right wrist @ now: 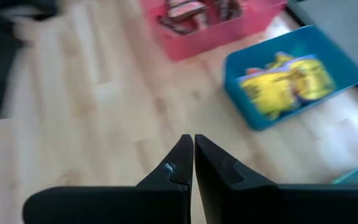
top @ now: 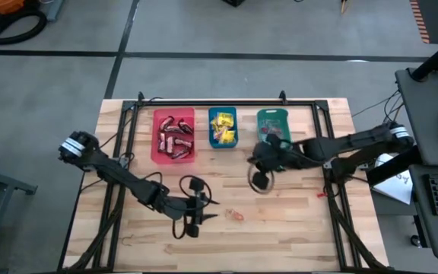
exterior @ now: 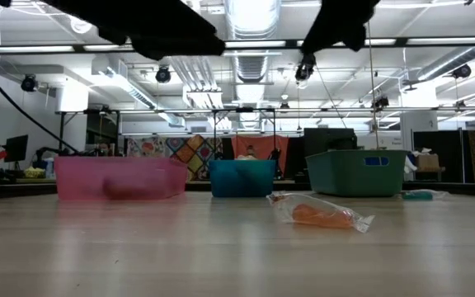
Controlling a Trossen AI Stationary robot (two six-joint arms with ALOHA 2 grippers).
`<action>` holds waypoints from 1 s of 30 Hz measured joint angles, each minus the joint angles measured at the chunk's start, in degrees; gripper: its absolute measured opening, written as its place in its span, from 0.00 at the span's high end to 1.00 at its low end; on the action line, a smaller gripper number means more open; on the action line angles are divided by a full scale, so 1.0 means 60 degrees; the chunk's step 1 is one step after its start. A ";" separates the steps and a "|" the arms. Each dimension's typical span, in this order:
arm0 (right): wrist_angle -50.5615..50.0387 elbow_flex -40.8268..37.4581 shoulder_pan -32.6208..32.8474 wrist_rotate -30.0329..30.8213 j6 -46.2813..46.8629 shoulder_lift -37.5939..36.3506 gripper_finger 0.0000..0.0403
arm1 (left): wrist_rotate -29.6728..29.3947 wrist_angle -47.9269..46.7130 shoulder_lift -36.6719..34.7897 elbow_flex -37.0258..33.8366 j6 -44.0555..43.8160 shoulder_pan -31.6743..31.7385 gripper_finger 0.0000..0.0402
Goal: Sort candy
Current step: Put the orange gummy candy into the green bin
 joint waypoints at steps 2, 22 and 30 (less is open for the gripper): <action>0.0026 -0.0194 0.0464 0.0000 0.0321 -0.0245 0.98 | 0.0000 0.0061 0.0375 0.0217 0.0378 0.0087 0.59; 0.0119 -0.1549 0.2817 0.0585 0.3182 -0.0444 0.98 | 0.2413 0.1466 0.3426 0.1541 0.0659 0.1271 0.42; 0.0236 -0.1576 0.3001 0.0787 0.3244 -0.0393 0.98 | 0.2838 0.2369 0.4791 0.1532 0.0646 0.1511 0.43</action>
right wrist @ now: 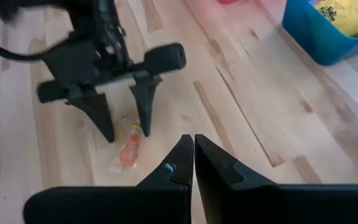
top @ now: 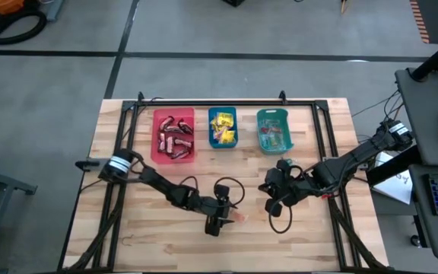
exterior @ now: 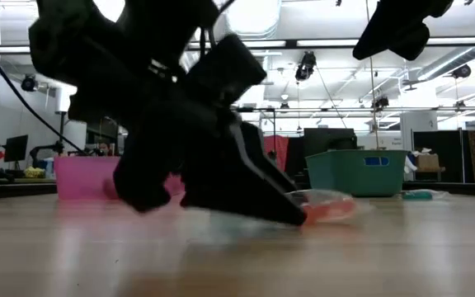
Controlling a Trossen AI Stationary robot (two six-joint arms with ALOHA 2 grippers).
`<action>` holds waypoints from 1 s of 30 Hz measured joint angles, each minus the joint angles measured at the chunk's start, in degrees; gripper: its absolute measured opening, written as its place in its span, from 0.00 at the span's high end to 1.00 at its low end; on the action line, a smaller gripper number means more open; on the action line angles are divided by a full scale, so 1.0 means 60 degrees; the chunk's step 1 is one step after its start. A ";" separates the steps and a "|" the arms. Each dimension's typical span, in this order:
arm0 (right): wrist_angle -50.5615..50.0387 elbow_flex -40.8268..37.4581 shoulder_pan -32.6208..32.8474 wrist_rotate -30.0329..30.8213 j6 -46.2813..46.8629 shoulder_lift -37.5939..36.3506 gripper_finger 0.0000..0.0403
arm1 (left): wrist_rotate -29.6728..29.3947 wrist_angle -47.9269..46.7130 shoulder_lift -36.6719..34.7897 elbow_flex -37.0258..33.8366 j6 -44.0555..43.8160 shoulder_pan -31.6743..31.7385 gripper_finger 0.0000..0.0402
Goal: Sort candy
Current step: Put the orange gummy candy into the green bin
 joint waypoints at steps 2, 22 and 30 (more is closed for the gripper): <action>0.0079 -0.0010 0.0000 0.0000 0.0000 0.0000 0.98 | 0.0006 0.0088 0.0177 0.0000 -0.0046 0.0012 0.43; 0.0110 -0.0553 0.0307 0.0318 0.0628 0.0000 0.98 | -0.0433 0.0697 0.0252 -0.0004 -0.0283 0.0067 0.82; 0.0227 -0.0851 0.0313 0.0324 0.0874 0.0000 0.98 | -0.0439 0.0873 0.0252 -0.0004 0.0030 0.0060 0.82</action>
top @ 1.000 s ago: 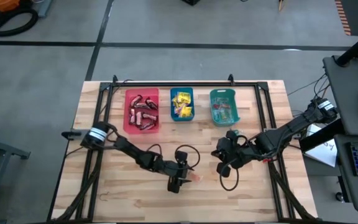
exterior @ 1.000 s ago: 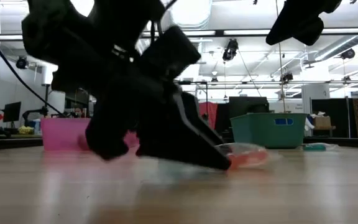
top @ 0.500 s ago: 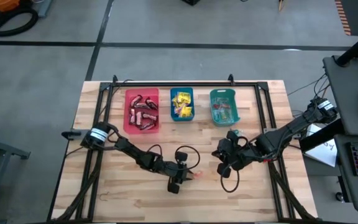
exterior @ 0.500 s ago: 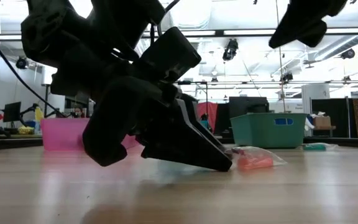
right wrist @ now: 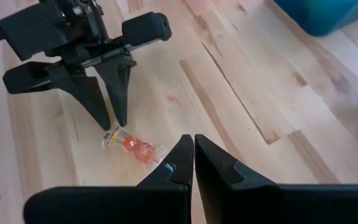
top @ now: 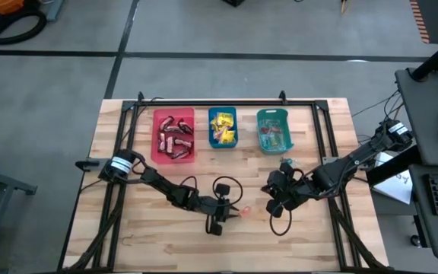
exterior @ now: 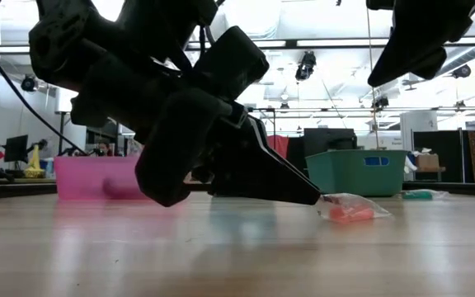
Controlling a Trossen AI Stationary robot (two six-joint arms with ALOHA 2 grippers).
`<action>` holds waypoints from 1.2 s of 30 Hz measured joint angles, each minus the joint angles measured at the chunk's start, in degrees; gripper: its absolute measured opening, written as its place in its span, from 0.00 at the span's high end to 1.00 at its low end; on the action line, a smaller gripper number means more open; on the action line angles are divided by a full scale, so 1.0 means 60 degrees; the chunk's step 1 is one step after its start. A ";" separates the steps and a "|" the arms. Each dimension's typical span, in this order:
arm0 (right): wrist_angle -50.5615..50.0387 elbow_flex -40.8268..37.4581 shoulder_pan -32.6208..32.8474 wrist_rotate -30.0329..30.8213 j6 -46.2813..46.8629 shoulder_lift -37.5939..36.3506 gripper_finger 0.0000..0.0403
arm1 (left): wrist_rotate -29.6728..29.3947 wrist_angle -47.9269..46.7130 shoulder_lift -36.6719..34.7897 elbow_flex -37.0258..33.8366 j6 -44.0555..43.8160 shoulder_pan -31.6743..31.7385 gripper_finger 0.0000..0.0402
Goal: Sort candy
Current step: Put the orange gummy candy into the green bin
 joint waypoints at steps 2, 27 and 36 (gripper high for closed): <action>0.0145 -0.0106 0.0000 -0.0001 0.0000 0.0001 0.98 | 0.0002 -0.0004 -0.0003 0.0000 0.0000 0.0004 0.82; 0.0441 -0.0266 0.0062 -0.0022 -0.0025 0.0004 0.98 | 0.0014 0.1569 0.1224 0.0463 0.0014 0.0058 0.89; 0.0629 -0.0388 0.0265 0.0003 -0.0476 0.0010 0.98 | 0.0009 0.1829 0.1109 0.0369 0.0096 0.0106 1.00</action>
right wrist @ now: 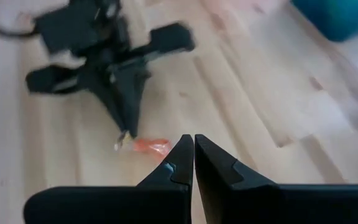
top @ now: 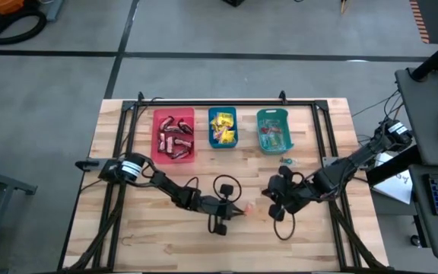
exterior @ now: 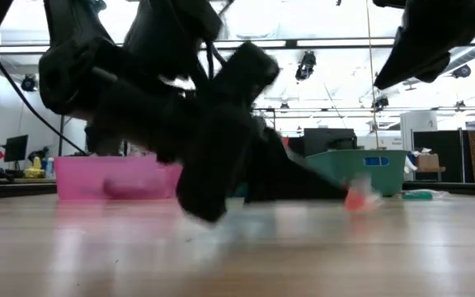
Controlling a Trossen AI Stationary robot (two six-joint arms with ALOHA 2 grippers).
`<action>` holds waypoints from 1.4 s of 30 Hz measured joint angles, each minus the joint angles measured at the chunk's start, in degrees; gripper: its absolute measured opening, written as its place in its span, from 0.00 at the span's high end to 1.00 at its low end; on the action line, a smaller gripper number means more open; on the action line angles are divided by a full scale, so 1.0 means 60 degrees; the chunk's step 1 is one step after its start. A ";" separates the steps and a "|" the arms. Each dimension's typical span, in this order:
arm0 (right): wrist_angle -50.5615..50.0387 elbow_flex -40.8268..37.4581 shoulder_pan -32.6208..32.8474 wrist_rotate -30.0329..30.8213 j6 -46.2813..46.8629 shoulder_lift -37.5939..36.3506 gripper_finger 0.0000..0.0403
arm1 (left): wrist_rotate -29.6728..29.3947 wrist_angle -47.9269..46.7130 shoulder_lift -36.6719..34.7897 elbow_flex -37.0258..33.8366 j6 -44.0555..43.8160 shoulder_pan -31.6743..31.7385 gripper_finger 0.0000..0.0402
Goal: Sort candy
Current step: Put the orange gummy candy into the green bin
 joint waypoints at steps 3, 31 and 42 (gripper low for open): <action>0.1000 -0.0403 0.0331 -0.0018 -0.0784 0.0081 0.98 | 0.0011 0.0514 -0.0477 -0.0288 0.0298 0.0014 1.00; 0.3044 -0.0140 0.0764 0.2166 -0.5386 0.2823 0.46 | 0.0092 0.0577 -0.1692 -0.0755 0.0203 0.0283 1.00; 0.2884 0.0529 0.0704 0.2103 -0.5861 0.3379 0.63 | 0.0028 0.0582 -0.1692 -0.0755 0.0081 0.0313 1.00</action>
